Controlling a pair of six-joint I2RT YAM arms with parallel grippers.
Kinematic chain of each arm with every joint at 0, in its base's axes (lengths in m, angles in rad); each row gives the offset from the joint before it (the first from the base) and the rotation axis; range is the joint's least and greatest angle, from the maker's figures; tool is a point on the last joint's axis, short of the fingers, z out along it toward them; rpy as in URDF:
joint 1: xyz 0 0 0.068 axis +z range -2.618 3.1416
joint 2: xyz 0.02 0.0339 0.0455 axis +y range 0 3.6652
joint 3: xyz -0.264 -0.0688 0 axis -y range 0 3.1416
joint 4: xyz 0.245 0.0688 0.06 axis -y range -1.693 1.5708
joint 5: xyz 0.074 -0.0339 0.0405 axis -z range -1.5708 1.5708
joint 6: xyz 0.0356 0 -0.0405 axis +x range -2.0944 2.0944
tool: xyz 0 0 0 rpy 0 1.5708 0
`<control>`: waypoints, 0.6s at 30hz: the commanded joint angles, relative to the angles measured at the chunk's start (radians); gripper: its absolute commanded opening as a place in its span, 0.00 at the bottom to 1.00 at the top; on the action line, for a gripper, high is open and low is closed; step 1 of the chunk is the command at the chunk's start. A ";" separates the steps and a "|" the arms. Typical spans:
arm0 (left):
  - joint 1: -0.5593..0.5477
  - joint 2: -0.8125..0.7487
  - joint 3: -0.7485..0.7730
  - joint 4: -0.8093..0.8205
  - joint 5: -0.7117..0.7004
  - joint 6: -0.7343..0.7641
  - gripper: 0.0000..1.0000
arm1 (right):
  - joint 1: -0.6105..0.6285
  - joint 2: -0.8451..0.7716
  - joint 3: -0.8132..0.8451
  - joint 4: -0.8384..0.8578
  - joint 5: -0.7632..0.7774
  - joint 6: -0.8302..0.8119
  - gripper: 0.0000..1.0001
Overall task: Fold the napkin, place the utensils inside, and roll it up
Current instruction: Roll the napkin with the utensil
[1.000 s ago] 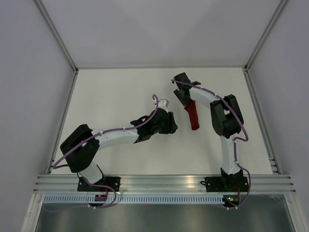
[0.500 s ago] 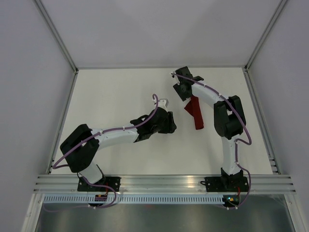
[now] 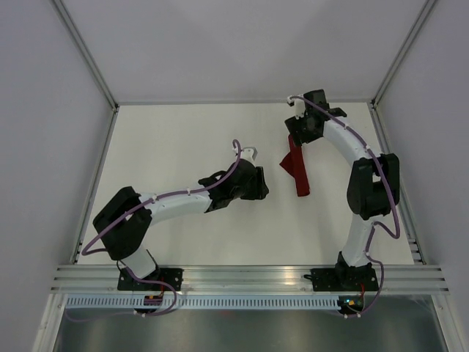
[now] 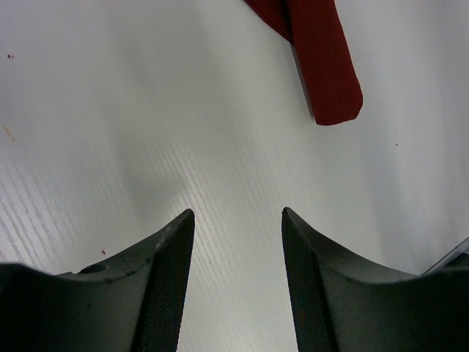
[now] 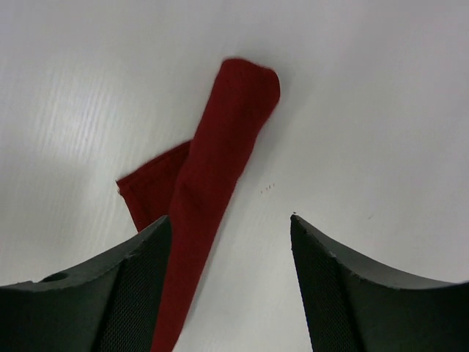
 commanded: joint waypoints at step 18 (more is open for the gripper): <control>0.007 0.023 0.042 -0.003 0.034 0.047 0.57 | -0.223 0.088 -0.135 -0.155 -0.597 -0.041 0.78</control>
